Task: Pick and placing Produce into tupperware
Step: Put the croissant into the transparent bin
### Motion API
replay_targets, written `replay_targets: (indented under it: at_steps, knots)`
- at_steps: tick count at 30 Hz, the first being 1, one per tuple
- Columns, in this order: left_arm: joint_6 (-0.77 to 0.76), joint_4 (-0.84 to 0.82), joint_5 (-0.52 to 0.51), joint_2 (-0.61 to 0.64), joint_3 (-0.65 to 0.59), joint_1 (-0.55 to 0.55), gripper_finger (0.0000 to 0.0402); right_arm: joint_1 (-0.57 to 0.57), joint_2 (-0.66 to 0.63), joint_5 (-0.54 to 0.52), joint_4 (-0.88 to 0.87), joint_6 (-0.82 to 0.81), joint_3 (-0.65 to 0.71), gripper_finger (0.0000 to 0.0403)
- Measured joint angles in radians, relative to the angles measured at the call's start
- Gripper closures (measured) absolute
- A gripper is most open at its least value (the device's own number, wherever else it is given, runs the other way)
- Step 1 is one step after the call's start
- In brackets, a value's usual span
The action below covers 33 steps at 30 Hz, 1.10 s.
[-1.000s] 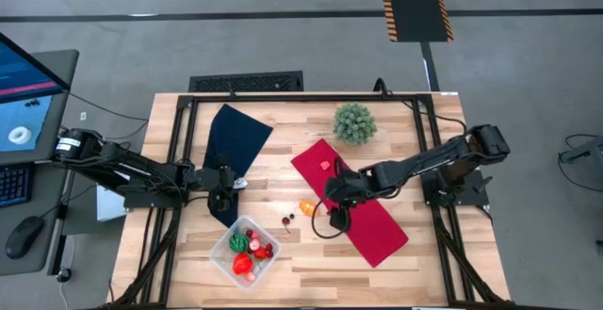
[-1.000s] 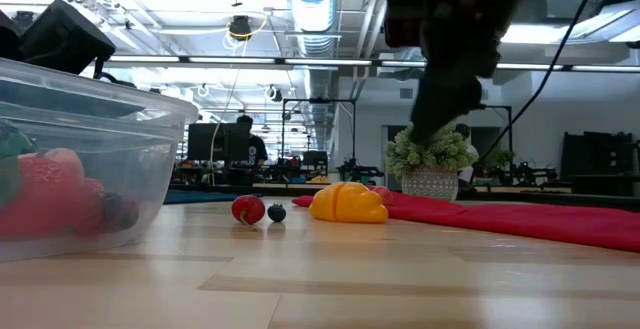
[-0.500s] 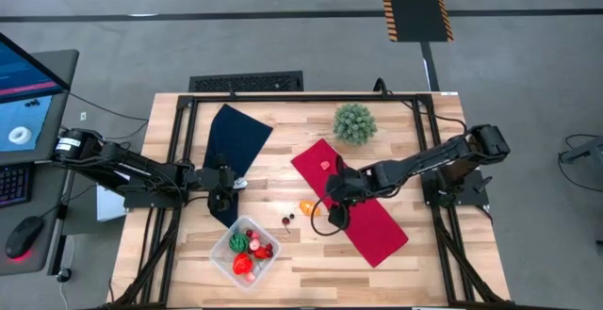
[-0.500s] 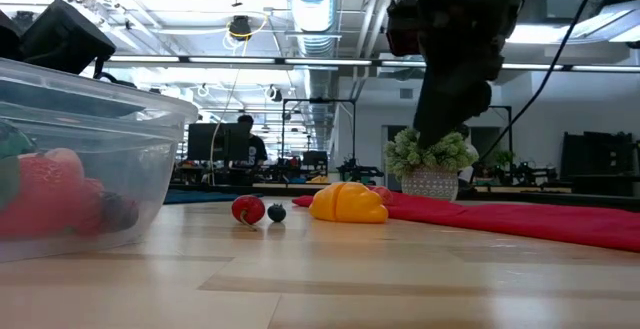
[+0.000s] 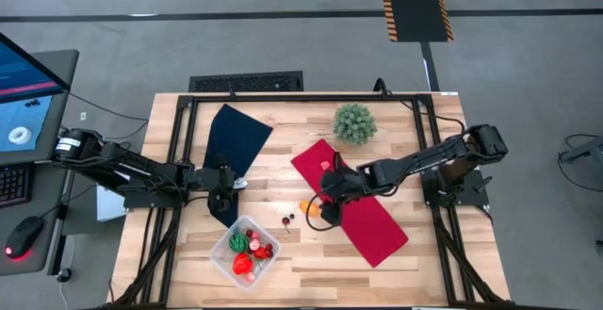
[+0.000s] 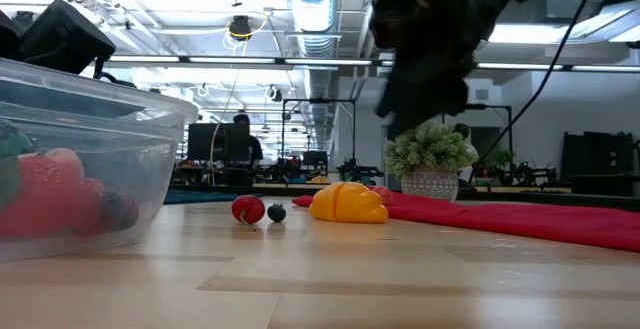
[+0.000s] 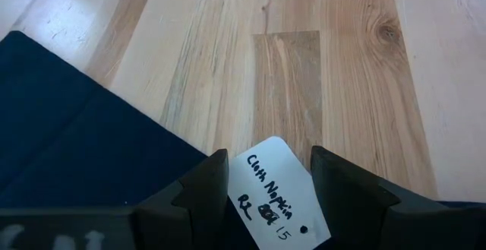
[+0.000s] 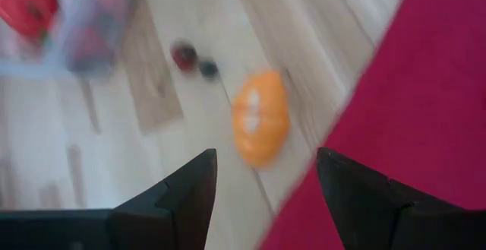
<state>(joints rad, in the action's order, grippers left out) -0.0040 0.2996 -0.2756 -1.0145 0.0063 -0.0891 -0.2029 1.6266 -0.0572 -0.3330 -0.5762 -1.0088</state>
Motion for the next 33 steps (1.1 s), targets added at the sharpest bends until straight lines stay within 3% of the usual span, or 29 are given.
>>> replay_targets:
  at_steps: [6, 14, 33]
  knots:
    - [0.0, 0.0, 0.0, 0.0, 0.0, 0.0, 0.0222, 0.007, 0.019, -0.019, 0.067, 0.018, 0.0, 0.0153]
    - [0.0, 0.002, 0.0, 0.0, 0.0, 0.0, 0.0222, -0.006, 0.141, -0.021, 0.094, 0.054, -0.007, 0.0153]
    - [0.0, -0.002, 0.0, 0.001, 0.0, 0.0, 0.0222, -0.038, 0.344, -0.011, 0.083, 0.113, -0.158, 0.0153]
